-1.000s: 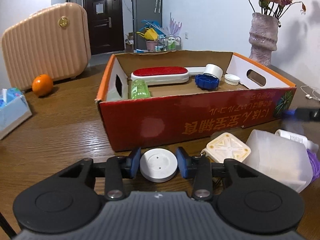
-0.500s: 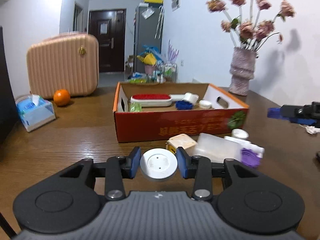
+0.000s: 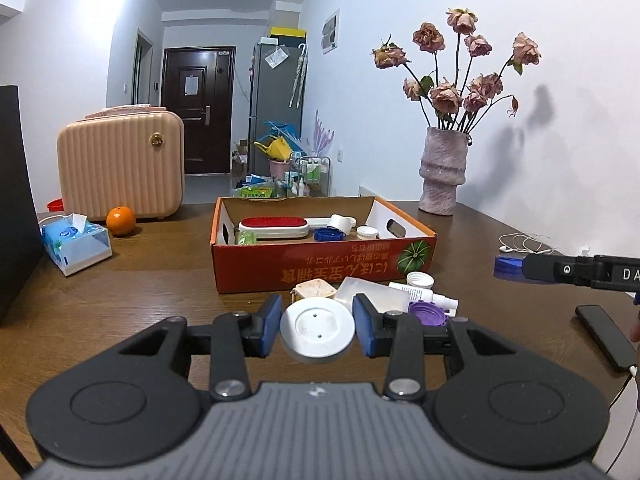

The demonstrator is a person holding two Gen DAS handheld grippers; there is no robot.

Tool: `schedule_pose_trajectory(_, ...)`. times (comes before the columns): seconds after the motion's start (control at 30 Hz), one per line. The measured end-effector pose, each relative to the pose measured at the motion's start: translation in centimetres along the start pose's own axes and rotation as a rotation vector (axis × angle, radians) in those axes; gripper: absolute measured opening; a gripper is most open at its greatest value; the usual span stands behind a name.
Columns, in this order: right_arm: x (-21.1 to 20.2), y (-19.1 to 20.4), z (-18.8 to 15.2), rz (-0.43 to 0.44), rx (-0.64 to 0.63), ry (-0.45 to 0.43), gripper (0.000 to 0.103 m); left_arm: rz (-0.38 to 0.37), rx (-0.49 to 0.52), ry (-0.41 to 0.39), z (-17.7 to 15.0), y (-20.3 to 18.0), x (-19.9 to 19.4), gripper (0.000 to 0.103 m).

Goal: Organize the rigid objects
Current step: 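Carry the white cap into the box with the left gripper while the right carries the jar, release both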

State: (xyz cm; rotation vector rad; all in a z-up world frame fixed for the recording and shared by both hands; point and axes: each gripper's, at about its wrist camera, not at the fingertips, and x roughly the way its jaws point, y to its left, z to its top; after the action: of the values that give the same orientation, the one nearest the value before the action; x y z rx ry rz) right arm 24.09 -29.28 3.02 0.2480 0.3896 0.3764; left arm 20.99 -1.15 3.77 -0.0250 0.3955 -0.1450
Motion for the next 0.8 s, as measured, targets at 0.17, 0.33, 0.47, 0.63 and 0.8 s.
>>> schedule_pose_trajectory(0.17,1.2,-0.2,0.3,-0.002,-0.002,0.007,0.064,-0.007,0.004,0.007,0.2,0.1,0.6,0.039)
schedule_pose_trajectory(0.33,4.7,0.4,1.8,0.019,-0.048,0.019,0.064,-0.006,0.015,0.014,2.1,0.7,4.3,0.039)
schedule_pose_trajectory(0.47,9.7,0.5,3.7,0.047,-0.070,0.045,0.064,-0.025,-0.018,0.051,4.1,2.1,9.1,0.039)
schedule_pose_trajectory(0.63,16.8,-0.5,6.3,0.058,-0.071,0.104,0.064,-0.037,-0.024,0.100,7.7,4.0,16.4,0.039)
schedule_pose_trajectory(0.8,25.1,-2.2,8.6,-0.042,-0.141,0.193,0.064,-0.042,-0.020,0.201,10.4,6.4,24.4,0.039)
